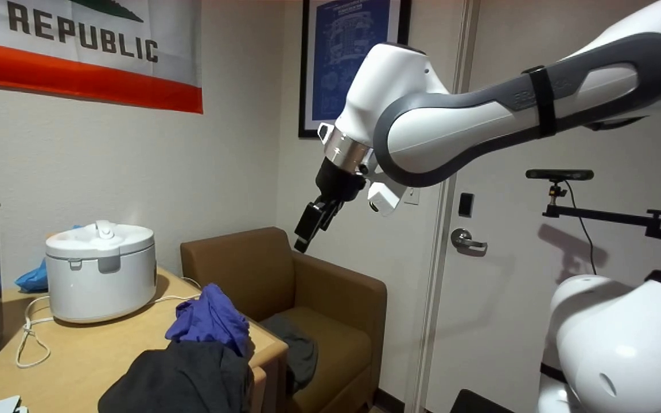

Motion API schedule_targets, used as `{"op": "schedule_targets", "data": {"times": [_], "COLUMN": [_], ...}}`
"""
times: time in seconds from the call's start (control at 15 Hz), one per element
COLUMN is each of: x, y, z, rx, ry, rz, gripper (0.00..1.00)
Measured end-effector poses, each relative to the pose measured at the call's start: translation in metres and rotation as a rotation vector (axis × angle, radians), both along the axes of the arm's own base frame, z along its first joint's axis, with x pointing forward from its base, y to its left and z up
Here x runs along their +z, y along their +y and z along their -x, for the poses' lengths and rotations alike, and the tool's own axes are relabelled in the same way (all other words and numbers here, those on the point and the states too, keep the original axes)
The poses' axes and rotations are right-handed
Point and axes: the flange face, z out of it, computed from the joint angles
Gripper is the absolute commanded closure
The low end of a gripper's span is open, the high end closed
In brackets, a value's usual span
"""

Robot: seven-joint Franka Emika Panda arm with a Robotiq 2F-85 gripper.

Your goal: Remove the clothing from the backrest of the chair and place them on the table

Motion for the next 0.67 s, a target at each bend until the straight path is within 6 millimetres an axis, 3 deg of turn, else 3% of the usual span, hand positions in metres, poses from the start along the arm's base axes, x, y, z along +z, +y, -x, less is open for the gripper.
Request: {"op": "schedule_targets", "data": {"times": [0.33,0.67], "x": [0.012,0.018], "y": [0.054,0.106], "z": [-0.012,-0.043], "rx": [0.186,0.407], "ry": [-0.047,-0.014], "rz": [0.017,0.058], "gripper": [0.0,0.0]}}
